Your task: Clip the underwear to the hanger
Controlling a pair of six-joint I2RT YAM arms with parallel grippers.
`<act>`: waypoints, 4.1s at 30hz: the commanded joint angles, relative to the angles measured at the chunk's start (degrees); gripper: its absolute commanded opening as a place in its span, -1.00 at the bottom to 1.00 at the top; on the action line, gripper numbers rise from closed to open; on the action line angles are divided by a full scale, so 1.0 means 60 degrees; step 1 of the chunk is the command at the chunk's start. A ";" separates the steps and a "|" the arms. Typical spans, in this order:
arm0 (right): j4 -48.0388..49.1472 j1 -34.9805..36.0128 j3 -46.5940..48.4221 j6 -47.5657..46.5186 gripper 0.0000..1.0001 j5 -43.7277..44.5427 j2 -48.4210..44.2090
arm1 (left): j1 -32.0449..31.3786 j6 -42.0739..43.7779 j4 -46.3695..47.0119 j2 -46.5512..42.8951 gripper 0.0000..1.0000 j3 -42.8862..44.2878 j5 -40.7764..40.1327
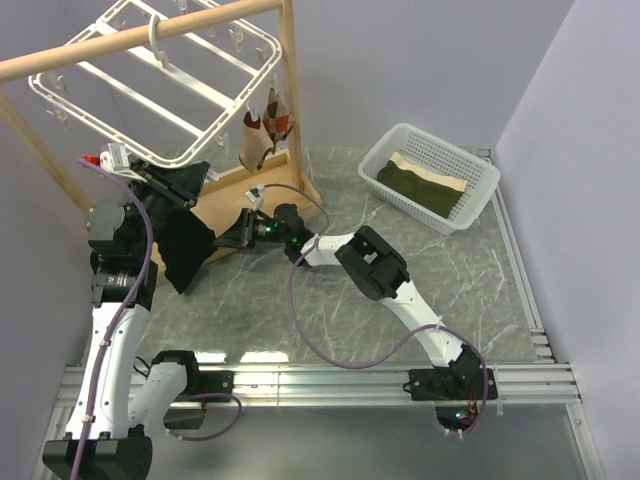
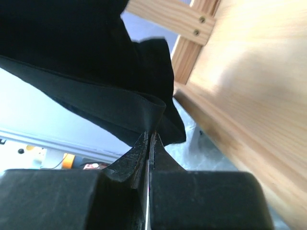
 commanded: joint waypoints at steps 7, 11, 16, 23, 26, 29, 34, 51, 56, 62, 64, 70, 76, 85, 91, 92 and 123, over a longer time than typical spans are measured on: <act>0.0255 -0.0117 0.0674 -0.0202 -1.00 0.0018 -0.0431 | 0.0076 -0.0008 0.0256 -0.0027 -0.99 0.0134 -0.0010; 0.0373 -0.0088 0.0922 0.0077 -0.84 0.0076 -0.0255 | 0.0090 0.0007 0.0270 0.0032 -0.99 0.0178 0.0005; 0.0051 -0.0059 0.1551 0.0281 -0.16 0.0266 0.0111 | 0.0076 -0.0066 0.0431 0.0105 -1.00 0.0149 0.0005; -0.0301 0.0029 0.1875 0.0648 0.15 0.0603 0.0492 | 0.0076 -0.0037 0.0417 0.0149 -0.99 0.0192 0.0020; -0.0418 0.0073 0.2021 0.0736 0.24 0.0778 0.0624 | 0.0090 -0.0022 0.0431 0.0164 -0.99 0.0178 0.0034; -0.0652 0.0088 0.2256 0.0766 0.29 0.0896 0.0785 | 0.0090 -0.0022 0.0446 0.0164 -0.99 0.0105 0.0005; -0.1018 0.0103 0.2432 0.1014 0.38 0.1145 0.1020 | 0.0090 -0.0066 0.0519 0.0193 -0.99 0.0061 0.0019; 0.0226 0.0410 0.3003 0.1981 0.33 0.0706 0.1430 | 0.0105 0.0183 0.0461 0.0281 -0.99 0.0061 -0.0010; 0.0431 0.0410 0.3149 0.1879 0.16 0.0706 0.1445 | 0.0163 0.0198 0.0388 0.0266 -0.99 0.0017 0.0019; 0.0693 0.0206 0.3004 0.1469 -0.49 0.0574 0.1095 | 0.0178 0.0139 0.0402 0.0295 -0.99 -0.0027 0.0049; 0.0870 0.0147 0.2434 0.1250 -0.90 0.0414 0.0816 | 0.0222 0.0081 0.0388 0.0310 -0.99 -0.0042 0.0064; 0.1105 -0.0233 -0.0157 -0.0067 -1.00 -0.0099 -0.1276 | 0.0281 0.0138 0.0183 0.0340 -0.99 0.0133 0.0078; -0.1015 -0.0264 -0.1947 -0.3449 -1.00 -0.0832 -0.3563 | 0.0354 0.0139 0.0124 0.0310 -0.99 0.0295 0.0093; -0.3506 -0.0307 -0.2679 -0.6567 -1.00 -0.0583 -0.5276 | 0.0383 0.0066 -0.0008 0.0252 -0.99 0.0280 0.0093; -0.4095 -0.0395 -0.3222 -0.8811 -1.00 -0.1153 -0.6171 | 0.0383 0.0110 -0.0052 0.0252 -0.99 0.0251 0.0166; -0.4313 -0.0410 -0.3208 -0.9510 -1.00 -0.1198 -0.6317 | 0.0369 0.0110 -0.0052 0.0252 -0.99 0.0266 0.0181; -0.6805 -0.0205 0.0249 -1.4381 -1.00 -0.0510 -0.6085 | 0.0413 0.0124 -0.0184 0.0193 -0.99 0.0295 0.0415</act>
